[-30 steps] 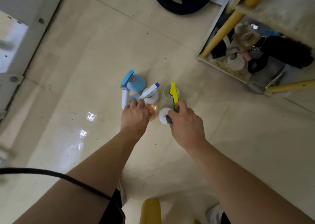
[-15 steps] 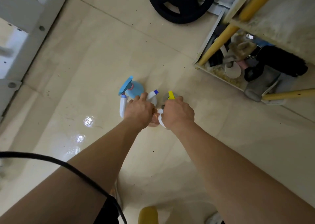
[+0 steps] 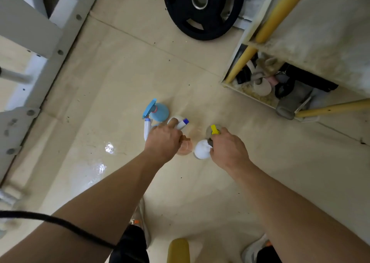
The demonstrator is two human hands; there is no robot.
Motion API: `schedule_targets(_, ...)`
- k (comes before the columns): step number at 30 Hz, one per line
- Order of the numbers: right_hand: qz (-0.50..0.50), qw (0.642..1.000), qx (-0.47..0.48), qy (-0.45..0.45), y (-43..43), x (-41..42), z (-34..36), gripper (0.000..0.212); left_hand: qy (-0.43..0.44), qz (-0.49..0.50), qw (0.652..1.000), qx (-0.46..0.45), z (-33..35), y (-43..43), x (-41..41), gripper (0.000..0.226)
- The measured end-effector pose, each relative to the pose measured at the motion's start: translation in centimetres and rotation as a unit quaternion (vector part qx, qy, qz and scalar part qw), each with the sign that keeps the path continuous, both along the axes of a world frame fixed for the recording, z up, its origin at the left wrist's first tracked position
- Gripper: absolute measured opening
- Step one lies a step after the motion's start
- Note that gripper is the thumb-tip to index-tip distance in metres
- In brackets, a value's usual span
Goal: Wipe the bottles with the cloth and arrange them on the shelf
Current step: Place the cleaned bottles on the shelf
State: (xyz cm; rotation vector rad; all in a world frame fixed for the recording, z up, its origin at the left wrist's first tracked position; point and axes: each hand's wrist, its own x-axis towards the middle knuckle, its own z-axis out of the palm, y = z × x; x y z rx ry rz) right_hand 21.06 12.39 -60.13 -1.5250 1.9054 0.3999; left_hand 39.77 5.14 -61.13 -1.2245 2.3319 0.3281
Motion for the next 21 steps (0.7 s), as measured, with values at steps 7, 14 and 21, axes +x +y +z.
schedule_targets(7, -0.074, 0.996, 0.038, -0.012, 3.9, -5.3, 13.4, 0.021, -0.012, -0.036, 0.998, 0.048, 14.2, -0.4, -5.0, 0.03)
schedule_targets(14, -0.076, 0.997, 0.018, -0.026, 6.7, -12.7, 35.9, 0.02, -0.001, -0.065, 0.997, 0.033, 36.9, 0.1, -12.7, 0.031)
schedule_targets(21, 0.031, 0.996, -0.067, -0.045, 6.9, -21.3, 56.3, 0.013, 0.039, -0.068, 0.997, 0.023, 57.0, 0.4, -20.9, 0.026)
